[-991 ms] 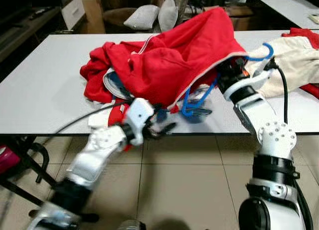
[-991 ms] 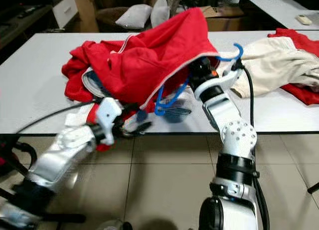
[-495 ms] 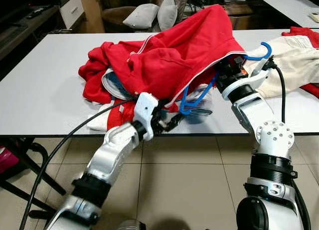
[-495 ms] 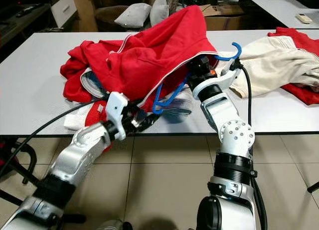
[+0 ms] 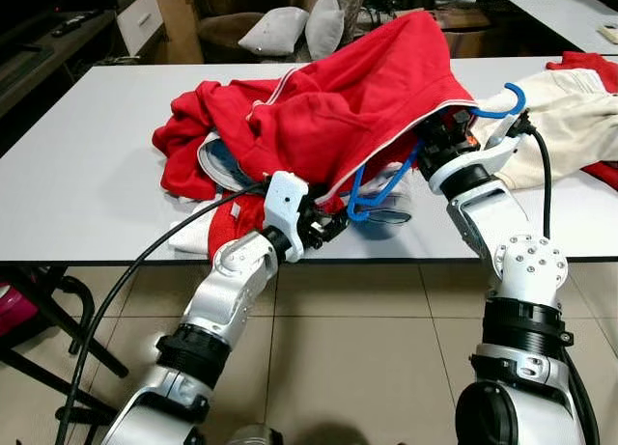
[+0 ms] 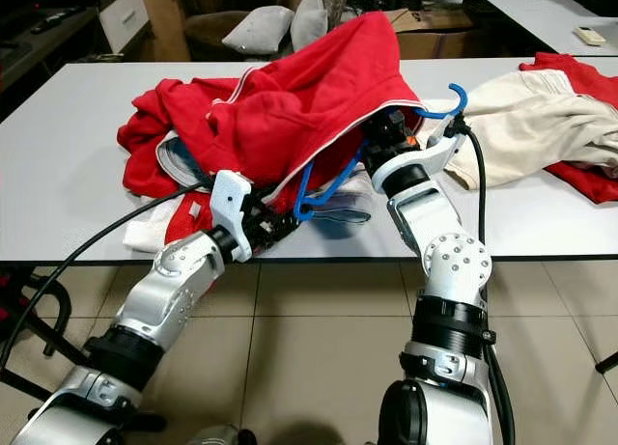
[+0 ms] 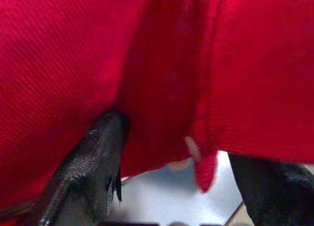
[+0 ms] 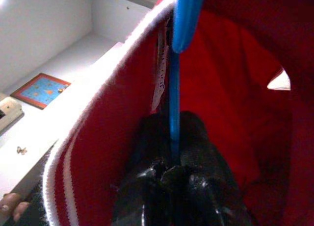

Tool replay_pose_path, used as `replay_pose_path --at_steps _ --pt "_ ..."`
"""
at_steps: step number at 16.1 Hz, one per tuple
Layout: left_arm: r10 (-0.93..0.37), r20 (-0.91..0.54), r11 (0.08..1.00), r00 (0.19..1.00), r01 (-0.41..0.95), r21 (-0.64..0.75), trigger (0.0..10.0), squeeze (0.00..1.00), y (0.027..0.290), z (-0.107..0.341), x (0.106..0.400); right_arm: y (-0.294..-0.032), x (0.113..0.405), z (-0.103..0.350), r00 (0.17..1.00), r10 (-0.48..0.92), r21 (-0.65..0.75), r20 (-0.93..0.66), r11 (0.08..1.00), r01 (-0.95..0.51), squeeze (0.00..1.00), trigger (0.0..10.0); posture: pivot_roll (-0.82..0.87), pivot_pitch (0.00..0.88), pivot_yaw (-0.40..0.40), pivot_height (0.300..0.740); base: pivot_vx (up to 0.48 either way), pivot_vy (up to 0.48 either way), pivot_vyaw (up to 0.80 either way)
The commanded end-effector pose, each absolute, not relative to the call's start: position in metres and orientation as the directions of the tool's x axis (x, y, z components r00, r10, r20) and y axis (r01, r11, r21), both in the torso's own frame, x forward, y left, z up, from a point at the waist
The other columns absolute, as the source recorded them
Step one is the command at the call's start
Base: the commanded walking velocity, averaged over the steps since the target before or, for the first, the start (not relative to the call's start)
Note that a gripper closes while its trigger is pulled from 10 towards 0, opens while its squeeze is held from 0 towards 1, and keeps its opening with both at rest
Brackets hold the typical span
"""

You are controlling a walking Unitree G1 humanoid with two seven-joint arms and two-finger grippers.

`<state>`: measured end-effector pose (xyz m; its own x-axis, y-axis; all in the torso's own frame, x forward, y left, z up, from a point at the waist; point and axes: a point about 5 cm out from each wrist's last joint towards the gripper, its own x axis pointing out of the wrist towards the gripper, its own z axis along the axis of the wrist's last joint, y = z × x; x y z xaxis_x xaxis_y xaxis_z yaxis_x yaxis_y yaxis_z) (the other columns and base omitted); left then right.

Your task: Hang hanger

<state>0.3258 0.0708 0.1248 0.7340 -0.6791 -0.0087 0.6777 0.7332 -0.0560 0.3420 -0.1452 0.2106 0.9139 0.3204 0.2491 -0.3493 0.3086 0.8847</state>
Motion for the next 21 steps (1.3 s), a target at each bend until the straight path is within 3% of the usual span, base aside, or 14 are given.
replay_pose_path --at_steps 1,14,21 --pt "-0.671 0.005 0.741 0.741 0.671 -0.041 0.0 0.00 0.074 0.129 0.330 -0.148 0.342 0.223 0.905 0.296 0.871 0.305 0.298 -0.391 0.00 10.0 0.00 0.000 0.069 0.740 0.000 0.000 0.00" --pt "-0.712 0.059 0.696 0.700 0.714 -0.078 0.0 0.00 0.083 0.134 0.323 -0.152 0.346 0.221 0.920 0.264 0.872 0.288 0.325 -0.366 0.00 10.0 0.01 0.000 0.066 0.740 0.000 0.000 0.00" --pt "-0.809 0.025 0.588 0.588 0.808 0.045 0.0 0.00 0.103 0.156 0.300 -0.158 0.371 0.209 0.977 0.121 0.900 0.177 0.382 -0.210 0.00 10.0 0.04 0.000 0.061 0.740 0.000 0.000 0.00"
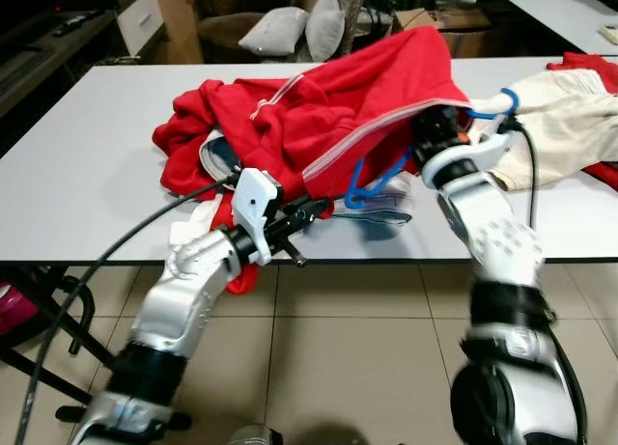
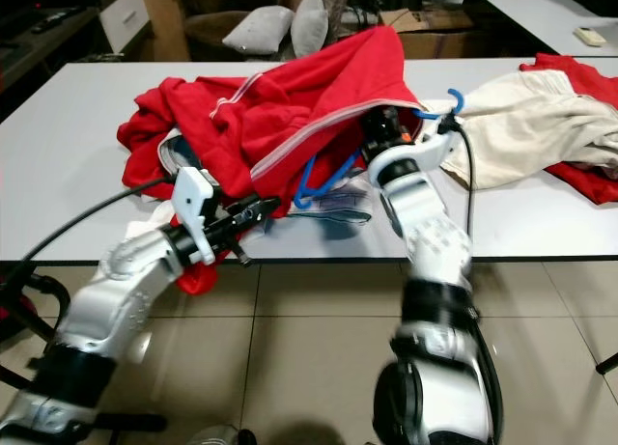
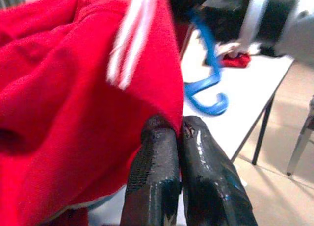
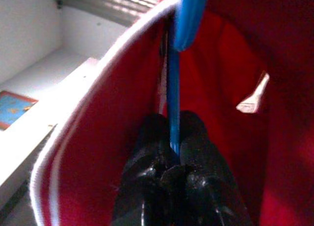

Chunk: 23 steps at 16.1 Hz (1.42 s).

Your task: Hang hanger

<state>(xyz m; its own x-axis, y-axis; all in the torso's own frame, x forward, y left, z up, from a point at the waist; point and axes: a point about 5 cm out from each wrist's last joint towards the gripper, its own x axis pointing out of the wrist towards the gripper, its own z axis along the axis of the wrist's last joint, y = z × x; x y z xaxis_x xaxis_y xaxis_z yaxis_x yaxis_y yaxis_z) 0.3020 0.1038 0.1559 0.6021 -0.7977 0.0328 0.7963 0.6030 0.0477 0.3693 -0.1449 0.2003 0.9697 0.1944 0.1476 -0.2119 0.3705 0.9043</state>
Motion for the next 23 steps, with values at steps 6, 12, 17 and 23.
replay_pose_path --at_steps 6,12,17,23 --pt "-0.859 0.098 0.509 0.503 0.860 0.048 0.0 0.00 0.085 0.193 0.290 -0.141 0.392 0.194 0.996 0.068 0.921 0.061 0.381 -0.082 0.00 10.0 0.07 0.000 0.041 0.740 0.000 0.000 0.00" --pt "-0.908 0.109 0.406 0.405 0.914 -0.013 0.0 0.00 0.063 0.201 0.277 -0.128 0.403 0.210 0.993 0.046 0.955 0.113 0.269 -0.121 0.00 10.0 0.06 0.000 0.056 0.740 0.000 0.000 0.00" --pt "-0.855 0.052 0.517 0.515 0.856 0.015 0.0 0.00 0.086 0.198 0.293 -0.130 0.404 0.219 0.979 0.072 0.973 0.193 0.114 -0.200 0.00 10.0 0.06 0.000 0.048 0.740 0.000 0.000 0.00" --pt "-0.822 0.079 0.564 0.564 0.826 -0.029 0.0 0.00 0.086 0.197 0.299 -0.129 0.401 0.226 0.956 0.112 0.962 0.272 -0.052 -0.268 0.00 10.0 0.06 0.000 0.039 0.740 0.000 0.000 0.00"
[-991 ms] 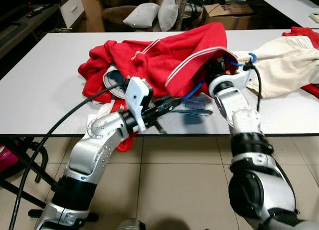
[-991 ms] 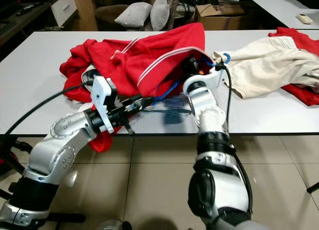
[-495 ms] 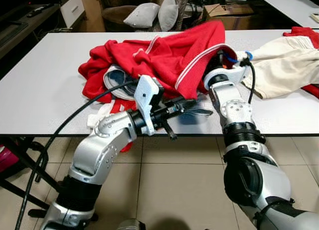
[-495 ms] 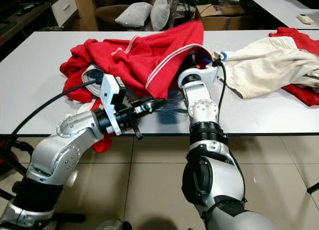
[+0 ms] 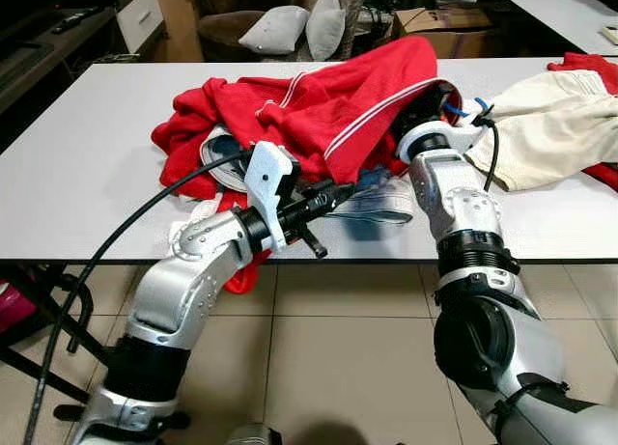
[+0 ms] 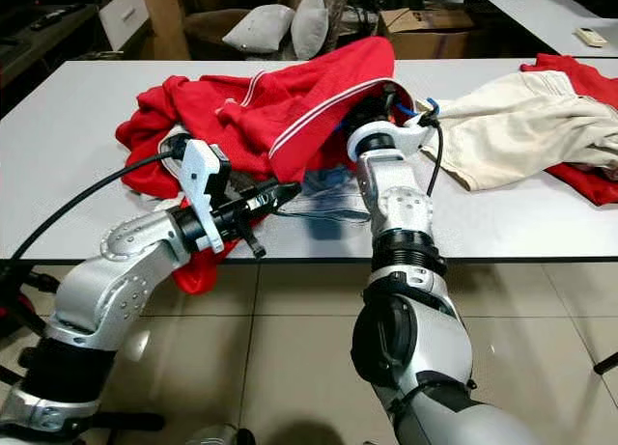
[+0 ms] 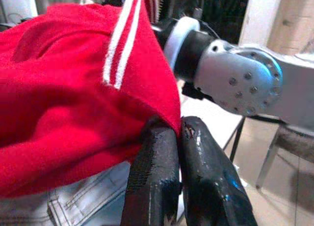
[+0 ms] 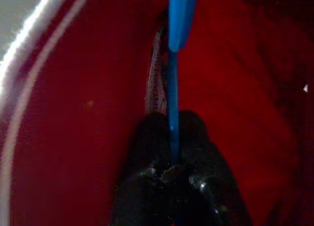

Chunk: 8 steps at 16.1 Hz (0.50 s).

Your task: Hang hanger

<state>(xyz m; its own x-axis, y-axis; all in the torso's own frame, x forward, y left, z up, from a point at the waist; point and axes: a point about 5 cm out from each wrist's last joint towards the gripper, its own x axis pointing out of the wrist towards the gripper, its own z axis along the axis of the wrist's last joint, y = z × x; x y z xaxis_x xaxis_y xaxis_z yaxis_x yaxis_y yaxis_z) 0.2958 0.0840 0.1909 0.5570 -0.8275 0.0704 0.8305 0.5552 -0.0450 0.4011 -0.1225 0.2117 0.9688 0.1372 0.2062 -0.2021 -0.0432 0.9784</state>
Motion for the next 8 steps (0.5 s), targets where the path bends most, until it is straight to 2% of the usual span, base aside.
replay_pose_path --at_steps 1,3,4,5,6,8 --pt "-0.827 0.114 0.548 0.551 0.835 -0.054 0.0 0.00 0.082 0.203 0.298 -0.127 0.402 0.224 0.959 0.122 0.966 0.256 -0.008 -0.257 0.00 10.0 0.06 0.000 0.037 0.740 0.000 0.000 0.00" --pt "-0.847 0.163 0.498 0.506 0.863 -0.086 0.0 0.00 0.065 0.212 0.294 -0.122 0.403 0.221 0.962 0.130 0.970 0.240 0.010 -0.244 0.00 10.0 0.07 0.000 0.030 0.740 0.000 0.000 0.00" --pt "-0.877 0.164 0.444 0.452 0.892 -0.088 0.0 0.00 0.047 0.213 0.288 -0.118 0.403 0.220 0.963 0.135 0.971 0.235 0.000 -0.237 0.00 10.0 0.07 0.000 0.028 0.740 0.000 0.000 0.00" --pt "-0.902 0.054 0.425 0.428 0.903 -0.057 0.0 0.00 0.028 0.192 0.285 -0.109 0.403 0.224 0.957 0.155 0.969 0.246 -0.016 -0.246 0.00 10.0 0.06 0.000 0.029 0.740 0.000 0.000 0.00" --pt "-0.890 -0.038 0.455 0.454 0.889 -0.046 0.0 0.00 0.020 0.171 0.287 -0.104 0.402 0.229 0.950 0.174 0.965 0.260 -0.026 -0.260 0.00 10.0 0.05 0.000 0.035 0.740 0.000 0.000 0.00" --pt "-0.787 -0.157 0.583 0.597 0.803 0.125 0.0 0.00 0.027 0.154 0.304 -0.102 0.399 0.236 0.941 0.195 0.961 0.277 -0.040 -0.275 0.00 10.0 0.05 0.000 0.035 0.740 0.000 0.000 0.00"
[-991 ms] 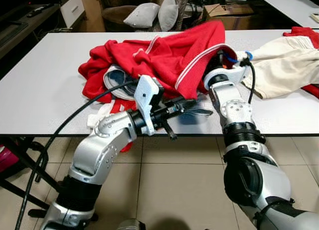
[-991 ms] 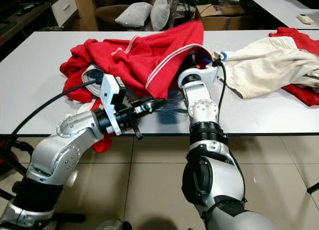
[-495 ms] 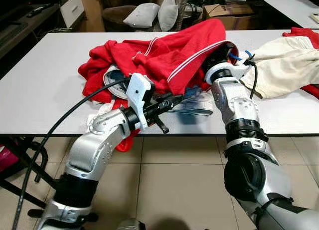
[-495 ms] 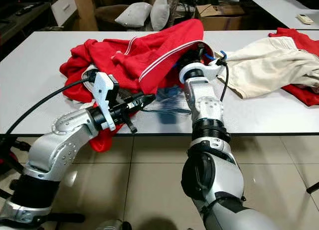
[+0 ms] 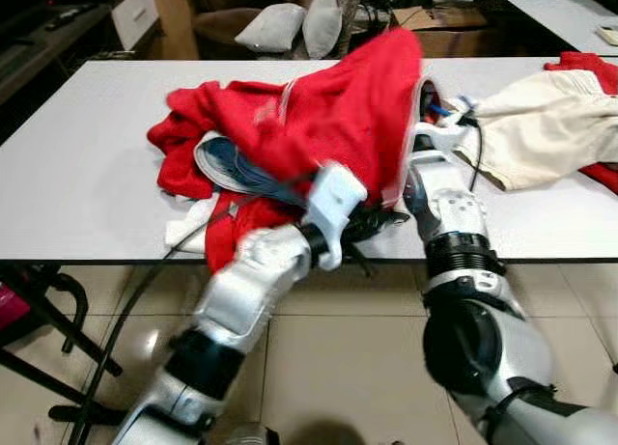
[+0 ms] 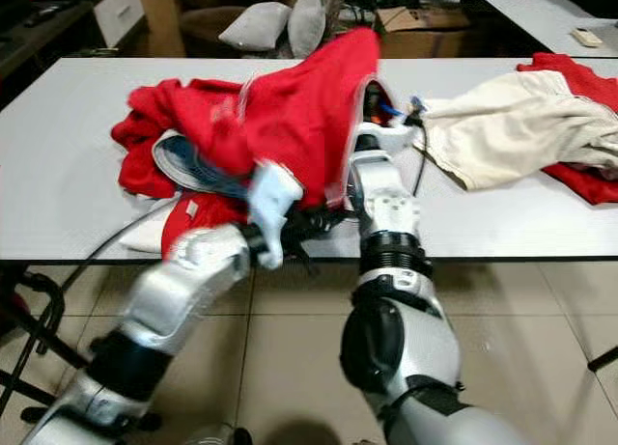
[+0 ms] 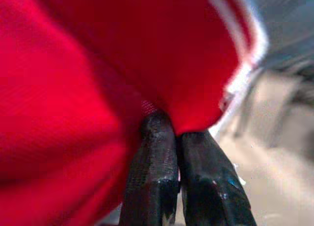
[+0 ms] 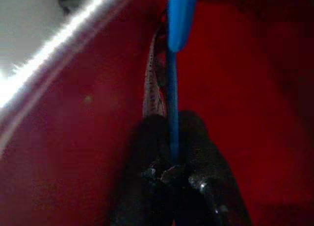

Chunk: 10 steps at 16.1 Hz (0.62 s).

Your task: Hang hanger

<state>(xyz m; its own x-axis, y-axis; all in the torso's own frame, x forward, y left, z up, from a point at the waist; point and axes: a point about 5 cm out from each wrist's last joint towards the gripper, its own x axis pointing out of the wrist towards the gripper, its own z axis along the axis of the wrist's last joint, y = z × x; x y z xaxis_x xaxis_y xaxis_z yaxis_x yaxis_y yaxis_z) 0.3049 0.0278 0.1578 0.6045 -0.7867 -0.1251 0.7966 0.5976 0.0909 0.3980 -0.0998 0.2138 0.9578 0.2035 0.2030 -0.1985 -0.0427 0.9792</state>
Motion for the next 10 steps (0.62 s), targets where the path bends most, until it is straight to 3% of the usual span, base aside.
replay_pose_path --at_steps 1,2,3,5,6,7,10 --pt "-0.756 -0.142 0.625 0.639 0.769 0.135 0.0 0.00 0.030 0.158 0.310 -0.104 0.398 0.236 0.940 0.195 0.960 0.280 -0.052 -0.275 0.00 10.0 0.04 0.000 0.046 0.740 0.000 0.000 0.00" --pt "-0.750 -0.112 0.637 0.652 0.757 0.141 0.0 0.00 0.032 0.164 0.313 -0.108 0.395 0.236 0.943 0.184 0.960 0.279 -0.096 -0.265 0.00 10.0 0.04 0.000 0.046 0.740 0.000 0.000 0.00" --pt "-0.728 -0.114 0.639 0.676 0.729 0.246 0.0 0.00 0.036 0.163 0.318 -0.113 0.390 0.236 0.944 0.186 0.959 0.273 -0.126 -0.252 0.00 10.0 0.03 0.000 0.048 0.740 0.000 0.000 0.00" --pt "-0.668 -0.112 0.664 0.736 0.657 0.357 10.0 0.00 0.043 0.160 0.325 -0.116 0.383 0.239 0.939 0.210 0.962 0.273 -0.092 -0.259 0.00 10.0 0.02 0.000 0.054 0.740 0.000 0.000 0.00" --pt "-0.651 -0.082 0.687 0.755 0.631 0.359 10.0 0.17 0.045 0.162 0.328 -0.117 0.378 0.241 0.936 0.221 0.962 0.274 -0.066 -0.266 0.00 10.0 0.02 0.000 0.057 0.740 0.000 0.000 0.00" --pt "-0.667 -0.060 0.684 0.743 0.642 0.347 10.0 1.00 0.047 0.167 0.329 -0.121 0.374 0.243 0.938 0.220 0.963 0.269 -0.043 -0.267 0.00 10.0 0.02 0.000 0.058 0.740 0.000 0.000 0.00" --pt "-0.726 -0.077 0.615 0.683 0.696 0.370 10.0 1.00 0.053 0.161 0.321 -0.137 0.366 0.245 0.953 0.197 0.964 0.230 0.089 -0.251 0.00 10.0 0.02 0.000 0.059 0.740 0.000 0.000 0.00"
